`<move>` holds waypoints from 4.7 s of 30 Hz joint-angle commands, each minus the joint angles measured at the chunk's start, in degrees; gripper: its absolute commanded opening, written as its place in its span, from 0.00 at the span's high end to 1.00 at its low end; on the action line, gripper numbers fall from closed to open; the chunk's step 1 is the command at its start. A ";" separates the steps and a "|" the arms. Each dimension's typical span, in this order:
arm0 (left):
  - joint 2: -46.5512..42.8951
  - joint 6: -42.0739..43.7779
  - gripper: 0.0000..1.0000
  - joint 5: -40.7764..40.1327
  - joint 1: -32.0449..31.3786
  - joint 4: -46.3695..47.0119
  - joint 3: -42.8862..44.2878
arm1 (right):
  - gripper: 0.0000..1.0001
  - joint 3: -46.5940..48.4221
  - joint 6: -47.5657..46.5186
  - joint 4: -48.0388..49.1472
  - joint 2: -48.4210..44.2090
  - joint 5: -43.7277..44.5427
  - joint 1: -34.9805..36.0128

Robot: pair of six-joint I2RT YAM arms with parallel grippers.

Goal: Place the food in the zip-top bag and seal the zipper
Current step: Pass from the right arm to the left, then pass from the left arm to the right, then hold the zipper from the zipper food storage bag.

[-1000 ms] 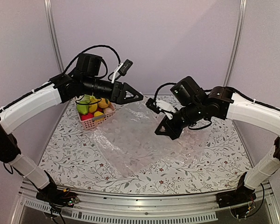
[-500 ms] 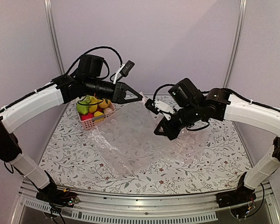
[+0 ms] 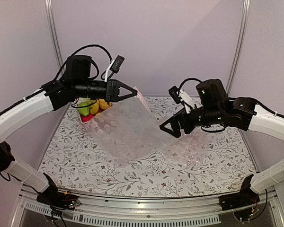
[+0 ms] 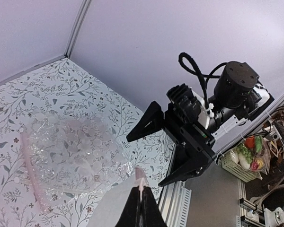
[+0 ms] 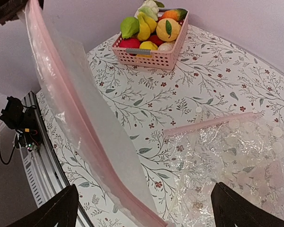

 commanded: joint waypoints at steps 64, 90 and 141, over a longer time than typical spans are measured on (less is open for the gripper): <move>-21.15 -22.77 1.00 1.38 14.89 25.55 -22.85 | 0.69 -14.18 29.16 48.39 5.80 -27.59 -11.17; -25.29 5.39 0.09 -26.37 15.63 -19.24 -9.70 | 1.00 -3.78 8.64 22.02 0.54 -23.84 -10.81; 9.18 11.14 0.46 18.72 -3.25 -5.89 5.07 | 1.00 11.74 -4.33 4.84 7.94 -25.46 -0.35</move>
